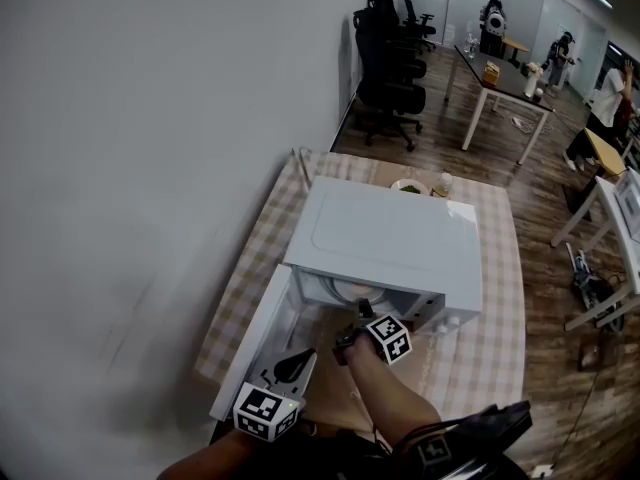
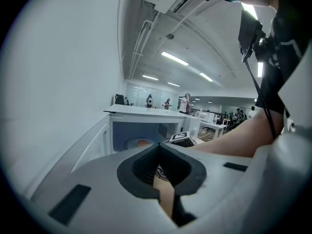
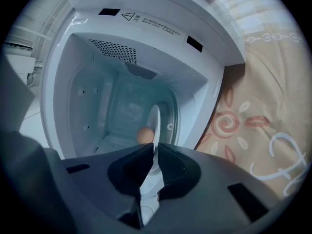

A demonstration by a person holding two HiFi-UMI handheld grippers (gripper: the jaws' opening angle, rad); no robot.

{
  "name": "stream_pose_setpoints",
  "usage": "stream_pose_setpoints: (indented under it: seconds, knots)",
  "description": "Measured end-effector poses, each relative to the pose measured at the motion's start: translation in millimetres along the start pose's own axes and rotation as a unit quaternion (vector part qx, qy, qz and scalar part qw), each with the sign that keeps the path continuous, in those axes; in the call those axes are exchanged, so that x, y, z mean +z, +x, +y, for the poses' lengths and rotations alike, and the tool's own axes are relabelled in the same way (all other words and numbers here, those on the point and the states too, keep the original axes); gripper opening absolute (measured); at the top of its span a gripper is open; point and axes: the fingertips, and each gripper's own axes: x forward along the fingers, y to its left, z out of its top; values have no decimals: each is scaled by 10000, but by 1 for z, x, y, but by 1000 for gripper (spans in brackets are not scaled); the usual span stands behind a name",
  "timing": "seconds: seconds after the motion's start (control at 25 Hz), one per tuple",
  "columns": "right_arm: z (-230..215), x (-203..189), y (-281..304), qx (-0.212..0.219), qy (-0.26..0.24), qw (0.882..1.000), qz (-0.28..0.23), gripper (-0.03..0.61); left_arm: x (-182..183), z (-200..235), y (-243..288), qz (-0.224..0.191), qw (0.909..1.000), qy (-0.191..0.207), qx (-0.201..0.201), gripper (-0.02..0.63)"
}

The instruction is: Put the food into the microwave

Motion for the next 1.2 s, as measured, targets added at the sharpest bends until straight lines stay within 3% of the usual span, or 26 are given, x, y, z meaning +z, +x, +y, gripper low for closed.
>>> stream_pose_setpoints:
  seconds: [0.36, 0.56, 0.72, 0.92, 1.2]
  knots:
    - [3, 4, 14, -135, -105, 9999, -7, 35, -2, 3, 2, 65, 10000, 55, -36, 8]
    - [10, 2, 14, -217, -512, 9984, 119, 86, -3, 5, 3, 82, 10000, 27, -10, 8]
    - [7, 1, 11, -312, -703, 9968, 207, 87, -4, 1, 4, 72, 10000, 33, -19, 8]
    - [9, 0, 4, -205, -822, 9959, 309, 87, -1, -2, 3, 7, 10000, 31, 37, 8]
    - [13, -6, -33, 110, -1459, 9869, 678, 76, 6, -22, -3, -116, 9998, 118, 115, 8]
